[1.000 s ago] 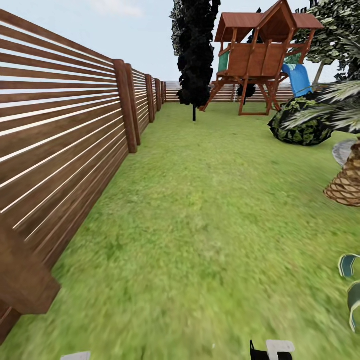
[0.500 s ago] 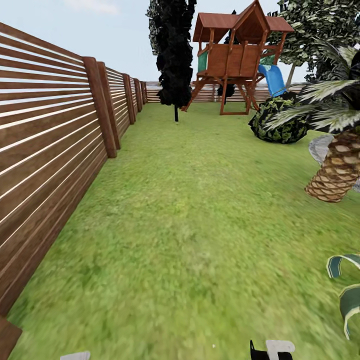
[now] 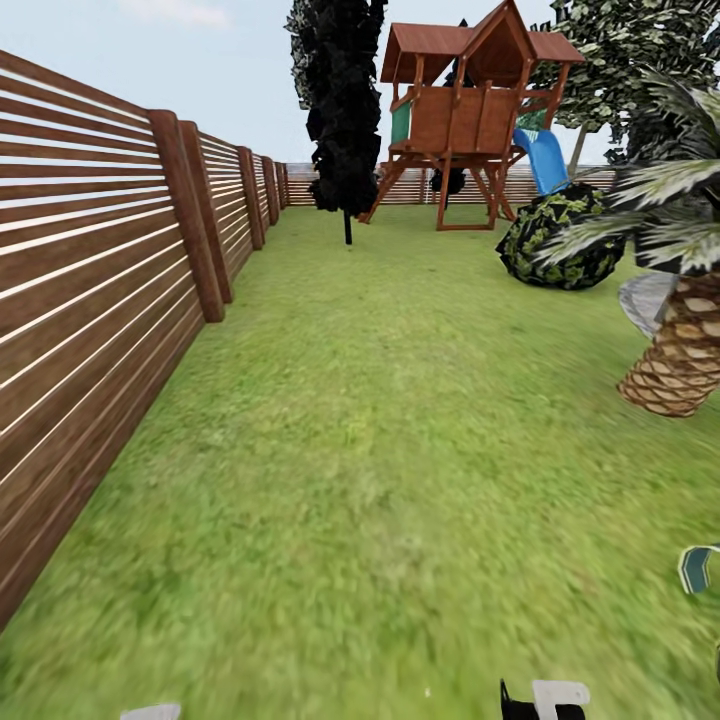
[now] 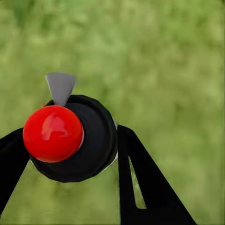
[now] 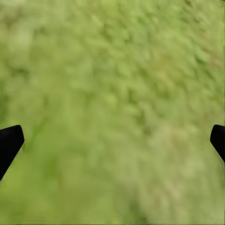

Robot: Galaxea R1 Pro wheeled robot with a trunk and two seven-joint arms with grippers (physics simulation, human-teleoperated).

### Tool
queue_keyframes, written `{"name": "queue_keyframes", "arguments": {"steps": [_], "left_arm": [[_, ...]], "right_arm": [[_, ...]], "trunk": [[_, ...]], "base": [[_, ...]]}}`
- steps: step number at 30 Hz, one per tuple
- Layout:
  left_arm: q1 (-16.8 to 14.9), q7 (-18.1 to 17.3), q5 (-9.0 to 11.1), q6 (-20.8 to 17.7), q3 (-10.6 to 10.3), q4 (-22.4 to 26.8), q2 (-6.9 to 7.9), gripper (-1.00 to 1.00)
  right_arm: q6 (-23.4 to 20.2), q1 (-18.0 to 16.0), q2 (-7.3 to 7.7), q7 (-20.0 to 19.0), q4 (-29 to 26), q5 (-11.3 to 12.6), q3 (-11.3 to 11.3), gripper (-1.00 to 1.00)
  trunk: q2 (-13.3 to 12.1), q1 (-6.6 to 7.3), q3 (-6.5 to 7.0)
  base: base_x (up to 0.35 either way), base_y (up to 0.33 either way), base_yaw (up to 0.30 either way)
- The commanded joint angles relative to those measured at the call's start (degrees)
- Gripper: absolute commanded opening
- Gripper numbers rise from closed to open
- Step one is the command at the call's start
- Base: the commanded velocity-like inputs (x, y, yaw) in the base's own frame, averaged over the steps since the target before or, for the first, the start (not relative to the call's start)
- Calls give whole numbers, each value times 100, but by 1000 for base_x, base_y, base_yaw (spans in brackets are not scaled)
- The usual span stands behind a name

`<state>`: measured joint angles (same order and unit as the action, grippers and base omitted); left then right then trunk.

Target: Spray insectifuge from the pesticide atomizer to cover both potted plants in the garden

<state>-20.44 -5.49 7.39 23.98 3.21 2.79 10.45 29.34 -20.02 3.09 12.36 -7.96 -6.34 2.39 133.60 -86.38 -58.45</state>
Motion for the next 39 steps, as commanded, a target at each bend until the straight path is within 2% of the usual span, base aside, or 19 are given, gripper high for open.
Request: {"name": "queue_keyframes", "arguments": {"steps": [1,6,15,39], "left_arm": [[-4,-57,52,9,31,-6,1,-100],[-4,-57,52,11,31,-6,1,-100],[-4,-57,52,11,31,-6,1,-100],[-4,-57,46,10,31,-6,1,-100]], "right_arm": [[10,-3,-1,30,5,-61,24,100],[10,-8,-1,21,5,-61,24,100],[10,-6,-1,23,5,-61,24,100],[10,-6,-1,21,5,-69,21,100]], "trunk": [[2,-2,-5],[2,-2,-5],[2,-2,-5],[2,-2,-5]], "base": [[340,0,0],[340,0,-19],[340,0,-179],[340,0,-3]]}}
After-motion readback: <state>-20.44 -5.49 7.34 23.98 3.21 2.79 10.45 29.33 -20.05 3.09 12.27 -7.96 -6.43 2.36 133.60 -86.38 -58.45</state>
